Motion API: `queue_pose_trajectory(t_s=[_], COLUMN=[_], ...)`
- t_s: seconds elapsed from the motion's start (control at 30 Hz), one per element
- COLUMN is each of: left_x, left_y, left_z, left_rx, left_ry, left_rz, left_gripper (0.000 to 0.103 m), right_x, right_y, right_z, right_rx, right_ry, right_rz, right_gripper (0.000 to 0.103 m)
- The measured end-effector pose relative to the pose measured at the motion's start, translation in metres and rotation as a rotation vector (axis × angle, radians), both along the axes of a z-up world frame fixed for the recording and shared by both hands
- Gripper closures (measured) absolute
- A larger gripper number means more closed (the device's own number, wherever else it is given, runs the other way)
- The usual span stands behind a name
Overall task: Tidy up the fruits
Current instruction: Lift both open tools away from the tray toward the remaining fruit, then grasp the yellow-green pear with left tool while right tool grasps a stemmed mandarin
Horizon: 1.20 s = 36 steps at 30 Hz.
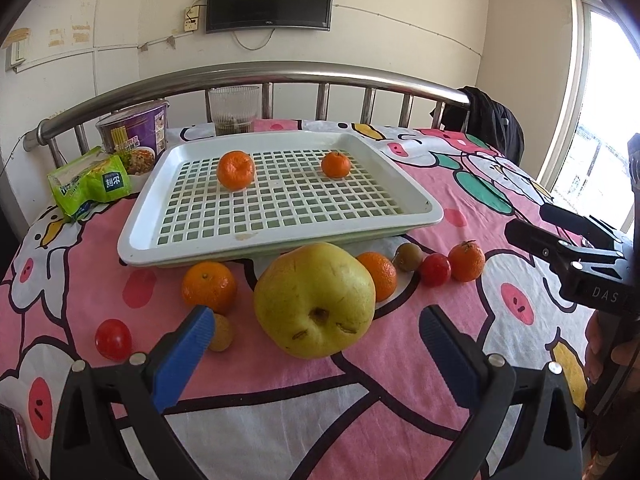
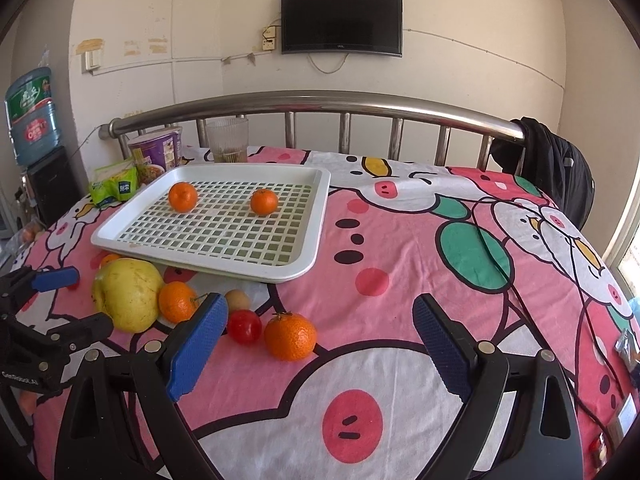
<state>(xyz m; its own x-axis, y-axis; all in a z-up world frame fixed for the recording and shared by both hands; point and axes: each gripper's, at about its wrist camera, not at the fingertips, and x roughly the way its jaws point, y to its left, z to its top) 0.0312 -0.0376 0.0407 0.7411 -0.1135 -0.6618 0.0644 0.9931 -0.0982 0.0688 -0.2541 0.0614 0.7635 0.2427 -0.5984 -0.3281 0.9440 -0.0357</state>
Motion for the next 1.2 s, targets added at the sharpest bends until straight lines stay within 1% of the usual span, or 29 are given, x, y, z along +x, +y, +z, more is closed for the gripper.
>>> queue_pose_trajectory(t_s=[0.13,0.2,0.27,0.37,0.47,0.53,0.57,0.63,0.7,0.73,0.9,1.1,1.2], left_x=[0.003,0.005,0.008,0.012,0.015,0.017,0.019,0.021,0.022,0.022,0.017,0.009,0.007], left_y=[0.002,0.003,0.003,0.004,0.004,0.003,0.002,0.001,0.001,0.002,0.003,0.01,0.011], left_z=[-0.003,-0.004,-0.005,-0.007,-0.01,-0.013,-0.015,-0.018,-0.019,-0.019,-0.02,-0.02,-0.019], left_rx=[-0.015,-0.021,-0.027,-0.034,-0.039,-0.039,-0.037,-0.034,-0.032,-0.036,-0.043,-0.092,-0.1], left_ry=[0.002,0.001,0.002,0.006,0.016,0.03,0.036,0.045,0.045,0.045,0.043,0.05,0.054], left_rz=[0.005,0.009,0.013,0.018,0.016,0.007,0.003,-0.002,0.0,0.0,-0.003,0.002,0.006], left_gripper=[0.0,0.0,0.0,0.002,0.01,0.014,0.017,0.024,0.026,0.026,0.026,0.027,0.027], right_x=[0.008,0.012,0.016,0.022,0.027,0.029,0.03,0.031,0.031,0.03,0.022,0.015,0.013], right_y=[0.002,0.005,0.006,0.006,0.006,0.006,0.007,0.009,0.011,0.013,0.018,0.015,0.016], right_z=[-0.015,-0.022,-0.029,-0.036,-0.04,-0.042,-0.043,-0.044,-0.046,-0.046,-0.047,-0.042,-0.04], right_rx=[0.003,0.004,0.003,0.008,0.011,0.016,0.017,0.025,0.023,0.022,-0.018,0.024,0.031], right_ry=[0.074,0.111,0.144,0.181,0.203,0.213,0.217,0.231,0.234,0.235,0.201,0.178,0.165], right_rz=[0.014,0.026,0.032,0.036,0.036,0.038,0.042,0.057,0.067,0.077,0.085,0.097,0.101], right_gripper=[0.011,0.015,0.024,0.033,0.041,0.043,0.048,0.054,0.059,0.065,0.066,0.067,0.067])
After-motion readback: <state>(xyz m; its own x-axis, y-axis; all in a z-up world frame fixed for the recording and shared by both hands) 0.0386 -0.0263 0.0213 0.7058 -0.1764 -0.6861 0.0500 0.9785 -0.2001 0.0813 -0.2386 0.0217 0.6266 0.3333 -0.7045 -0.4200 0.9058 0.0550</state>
